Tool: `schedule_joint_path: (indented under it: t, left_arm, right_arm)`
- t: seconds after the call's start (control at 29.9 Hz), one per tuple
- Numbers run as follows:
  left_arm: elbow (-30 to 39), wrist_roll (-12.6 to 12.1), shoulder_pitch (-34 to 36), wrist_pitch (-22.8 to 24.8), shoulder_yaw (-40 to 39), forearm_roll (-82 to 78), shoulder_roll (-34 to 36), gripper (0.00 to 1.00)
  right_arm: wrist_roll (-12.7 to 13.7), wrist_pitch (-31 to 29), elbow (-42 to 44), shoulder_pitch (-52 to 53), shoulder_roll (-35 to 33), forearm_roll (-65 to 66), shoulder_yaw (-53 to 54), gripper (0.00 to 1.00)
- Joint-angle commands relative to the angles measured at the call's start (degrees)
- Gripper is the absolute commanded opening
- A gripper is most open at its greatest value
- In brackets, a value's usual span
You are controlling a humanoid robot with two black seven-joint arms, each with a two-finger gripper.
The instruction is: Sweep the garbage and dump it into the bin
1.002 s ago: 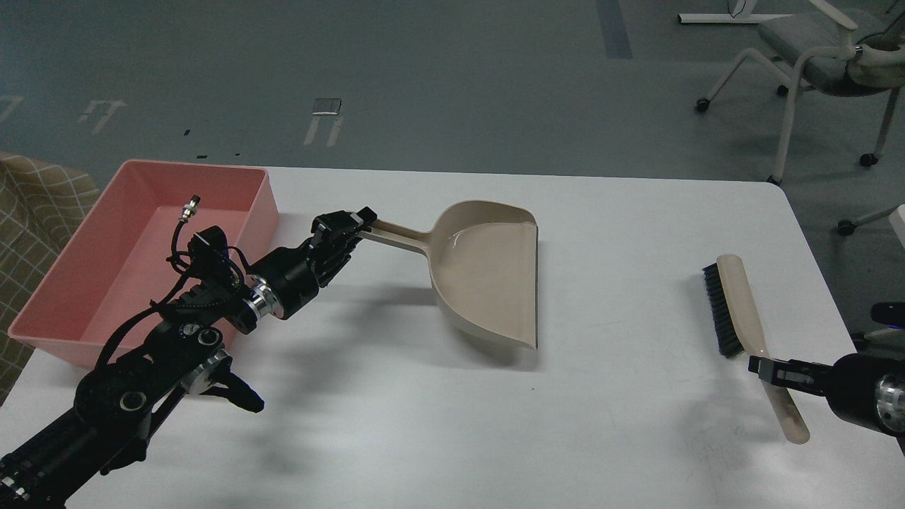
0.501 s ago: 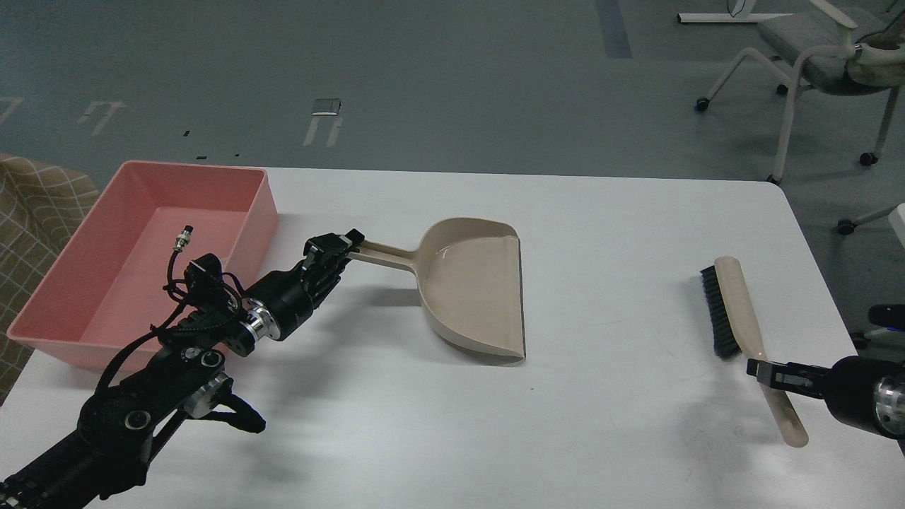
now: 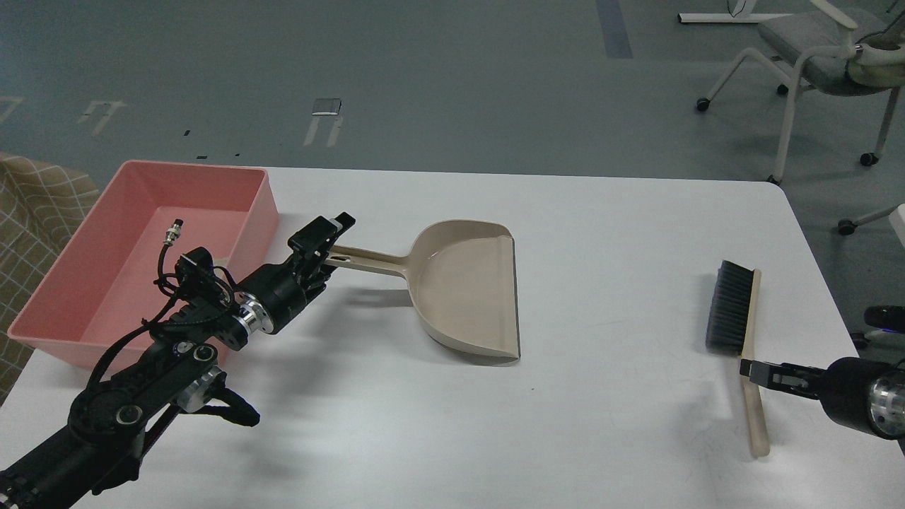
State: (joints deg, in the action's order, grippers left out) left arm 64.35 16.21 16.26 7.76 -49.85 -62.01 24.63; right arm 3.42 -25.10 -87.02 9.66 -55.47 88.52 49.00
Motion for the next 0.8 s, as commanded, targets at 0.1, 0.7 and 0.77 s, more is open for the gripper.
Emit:
schedule_joint_path:
  t: [0.1, 0.7, 0.77]
  left_arm:
    - [0.1, 0.0, 0.2, 0.2, -0.3, 0.0, 2.0, 0.97]
    - [6.7, 0.3, 4.9, 0.2, -1.2, 15.1, 17.0, 0.97]
    - [6.1, 0.7, 6.2, 0.3, -1.7, 19.0, 17.4, 0.97]
  right_arm:
    - [0.0, 0.1, -0.3, 0.0, -0.1, -0.1, 0.5, 0.47]
    - [0.3, 0.3, -0.2, 0.4, 5.9, -9.4, 21.9, 1.00]
    - [0.6, 0.9, 1.2, 1.1, 11.0, -14.4, 27.5, 1.00]
